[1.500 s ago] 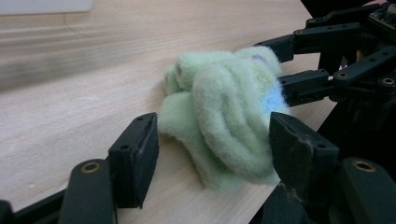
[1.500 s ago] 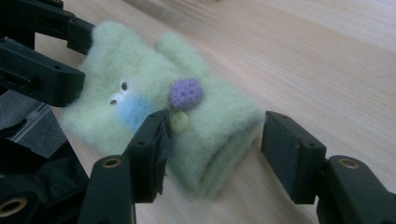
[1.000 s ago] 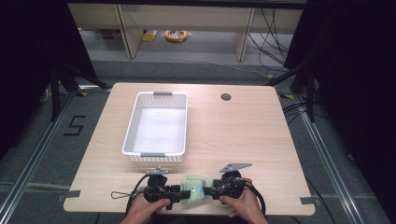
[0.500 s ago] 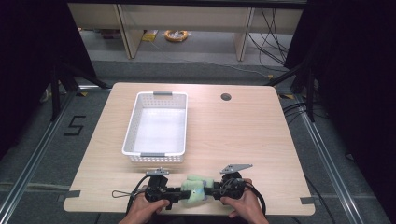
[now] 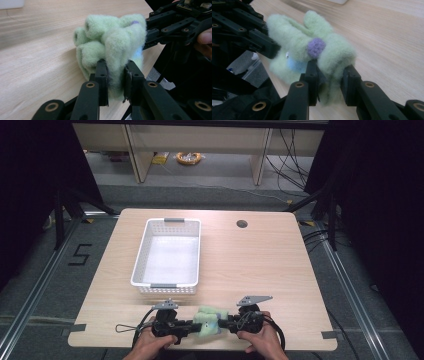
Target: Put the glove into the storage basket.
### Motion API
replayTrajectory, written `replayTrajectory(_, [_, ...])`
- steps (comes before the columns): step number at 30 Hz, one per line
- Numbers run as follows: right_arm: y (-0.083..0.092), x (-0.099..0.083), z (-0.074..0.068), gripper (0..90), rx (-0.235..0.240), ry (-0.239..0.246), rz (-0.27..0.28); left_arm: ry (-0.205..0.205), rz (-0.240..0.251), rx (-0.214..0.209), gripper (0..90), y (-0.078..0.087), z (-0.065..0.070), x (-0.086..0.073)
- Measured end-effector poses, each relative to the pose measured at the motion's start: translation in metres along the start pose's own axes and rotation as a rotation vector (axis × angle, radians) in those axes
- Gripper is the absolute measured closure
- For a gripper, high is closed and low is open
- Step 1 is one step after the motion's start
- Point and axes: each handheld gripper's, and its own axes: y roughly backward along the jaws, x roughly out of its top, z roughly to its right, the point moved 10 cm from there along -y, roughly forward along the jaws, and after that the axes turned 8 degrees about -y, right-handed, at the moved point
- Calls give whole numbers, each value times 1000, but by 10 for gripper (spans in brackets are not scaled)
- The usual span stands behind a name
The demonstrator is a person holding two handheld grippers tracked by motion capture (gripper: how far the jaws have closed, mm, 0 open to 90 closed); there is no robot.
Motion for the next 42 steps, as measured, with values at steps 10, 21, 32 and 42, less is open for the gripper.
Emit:
replayTrajectory(10, [6, 8, -10, 716, 10, 21, 21, 4, 28, -22, 754, 9, 2, 10])
replayTrajectory(21, [13, 29, -24, 717, 9, 50, 52, -24, 62, -17, 753, 24, 3, 29])
replayTrajectory(32, [19, 60, -37, 717, 10, 77, 72, -77, 93, 13, 752, 47, 1, 58])
replayTrajectory(42, [20, 94, -51, 716, 21, 94, 87, -113, 101, 53, 750, 70, -7, 83])
